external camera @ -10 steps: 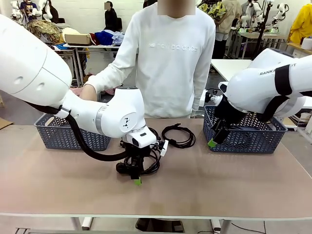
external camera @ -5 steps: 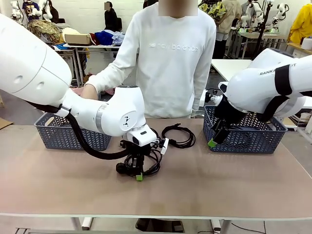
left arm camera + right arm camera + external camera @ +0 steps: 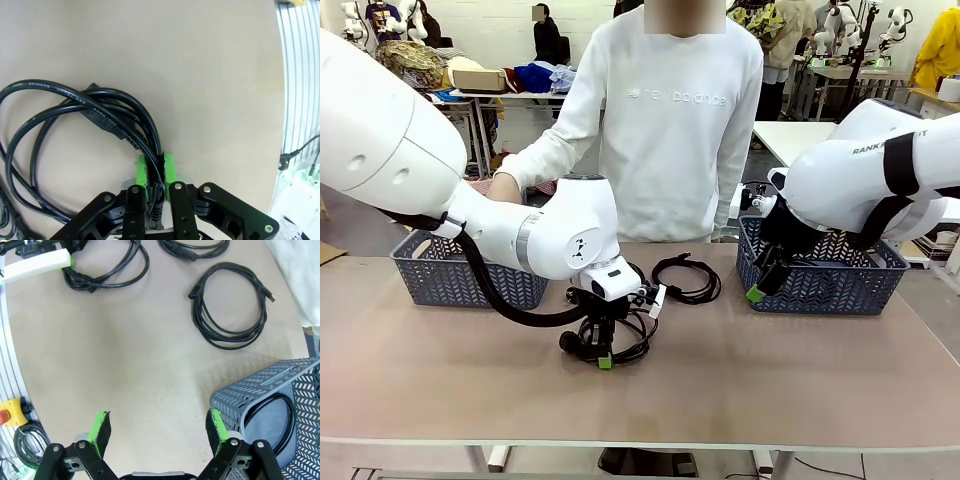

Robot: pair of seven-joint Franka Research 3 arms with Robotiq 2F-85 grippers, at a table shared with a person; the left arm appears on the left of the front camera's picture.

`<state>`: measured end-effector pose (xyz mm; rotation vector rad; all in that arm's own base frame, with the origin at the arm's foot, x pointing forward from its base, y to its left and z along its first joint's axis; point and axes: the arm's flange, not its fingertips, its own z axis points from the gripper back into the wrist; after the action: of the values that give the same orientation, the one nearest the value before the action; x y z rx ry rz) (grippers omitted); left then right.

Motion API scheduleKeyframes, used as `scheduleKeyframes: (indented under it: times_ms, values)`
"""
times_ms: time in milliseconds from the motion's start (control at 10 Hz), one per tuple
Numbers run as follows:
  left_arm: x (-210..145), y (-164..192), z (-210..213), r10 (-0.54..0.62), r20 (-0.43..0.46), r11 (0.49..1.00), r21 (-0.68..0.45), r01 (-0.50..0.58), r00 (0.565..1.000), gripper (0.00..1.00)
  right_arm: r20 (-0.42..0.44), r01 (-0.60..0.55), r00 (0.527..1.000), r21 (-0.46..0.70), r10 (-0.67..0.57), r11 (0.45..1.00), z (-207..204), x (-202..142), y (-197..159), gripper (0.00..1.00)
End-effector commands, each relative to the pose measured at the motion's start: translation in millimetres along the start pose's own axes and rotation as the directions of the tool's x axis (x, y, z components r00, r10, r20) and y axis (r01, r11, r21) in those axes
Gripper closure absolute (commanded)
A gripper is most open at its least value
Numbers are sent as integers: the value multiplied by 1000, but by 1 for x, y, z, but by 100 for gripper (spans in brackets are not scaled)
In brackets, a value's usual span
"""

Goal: Organize the cables according to human instructions.
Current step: Pick up a bundle of cables and place it in the basket indicated by the human.

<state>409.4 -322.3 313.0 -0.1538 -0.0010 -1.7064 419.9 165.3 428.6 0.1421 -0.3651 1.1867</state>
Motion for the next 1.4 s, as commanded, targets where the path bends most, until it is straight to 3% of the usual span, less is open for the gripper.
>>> scheduleKeyframes:
  times_ms: [0, 500, 900, 1300]
  values:
    - [5, -16, 16, 18, -25, 999, 52, -16, 1000, 100, 1, 2, 1000, -3, -2, 1000, 1, 1, 1, 0]
    - [24, -19, 126, 10, -61, 983, 181, 1, 998, 100, 1, 2, 1000, -3, -2, 1000, 1, 1, 1, 0]
    - [-20, 15, 193, 26, -57, 965, 262, -10, 998, 100, 1, 2, 1000, -3, -2, 1000, 1, 1, 1, 0]
    - [-65, 33, 218, 107, -56, 953, 292, -86, 993, 100, 1, 2, 1000, -3, -2, 1000, 1, 1, 1, 0]
